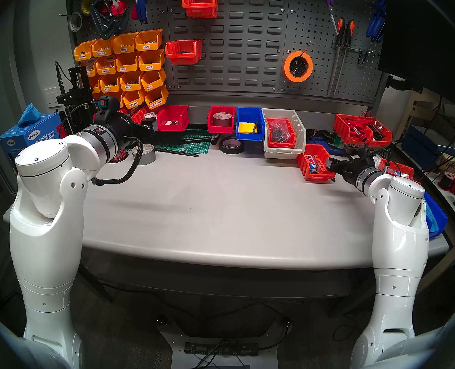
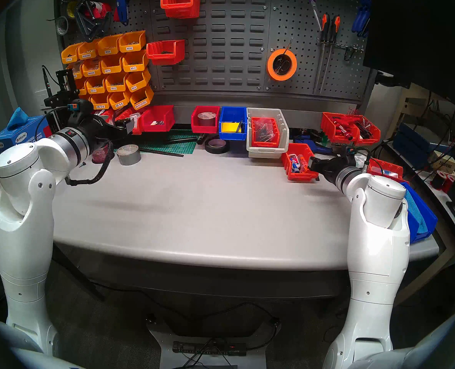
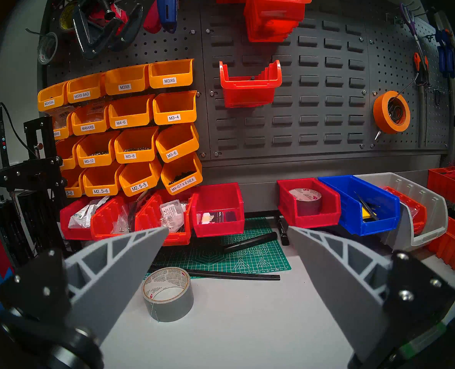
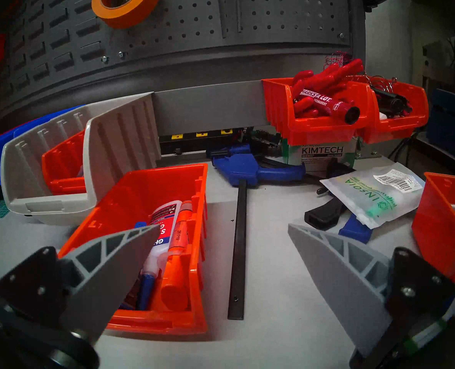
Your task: Hang all the unorganized tool boxes onto the wall
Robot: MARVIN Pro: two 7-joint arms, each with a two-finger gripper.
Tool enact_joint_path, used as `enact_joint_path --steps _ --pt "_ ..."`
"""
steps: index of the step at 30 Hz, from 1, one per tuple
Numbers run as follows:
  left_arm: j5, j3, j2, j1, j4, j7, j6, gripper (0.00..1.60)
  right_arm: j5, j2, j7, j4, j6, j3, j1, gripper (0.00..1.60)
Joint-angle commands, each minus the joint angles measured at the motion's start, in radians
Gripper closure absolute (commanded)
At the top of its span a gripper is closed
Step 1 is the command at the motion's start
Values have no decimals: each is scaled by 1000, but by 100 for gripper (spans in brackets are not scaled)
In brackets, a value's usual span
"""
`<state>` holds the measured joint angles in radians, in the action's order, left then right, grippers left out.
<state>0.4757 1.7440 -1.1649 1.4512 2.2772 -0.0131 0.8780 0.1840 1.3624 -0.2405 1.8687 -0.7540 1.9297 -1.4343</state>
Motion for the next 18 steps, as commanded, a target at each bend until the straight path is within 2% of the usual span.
enact_joint_path --steps 1,14,15,16,17,18 --pt "-1 0 -2 -7 10 -2 -9 0 -5 -5 -7 -22 51 -15 19 0" --pt "1 -1 0 -7 10 -4 -10 0 -27 -9 -10 -99 115 -47 45 0" --pt "1 -1 0 -7 10 -4 -10 0 -30 -11 -10 -100 118 -50 46 23" --pt "2 -1 0 -7 10 -4 -10 0 -31 -11 -9 -101 117 -51 48 23" --pt "2 -1 0 -7 10 -4 -10 0 -32 -10 -7 -101 117 -51 49 137" --pt "2 -1 1 -7 10 -4 -10 0 -33 -10 -8 -101 117 -52 50 160"
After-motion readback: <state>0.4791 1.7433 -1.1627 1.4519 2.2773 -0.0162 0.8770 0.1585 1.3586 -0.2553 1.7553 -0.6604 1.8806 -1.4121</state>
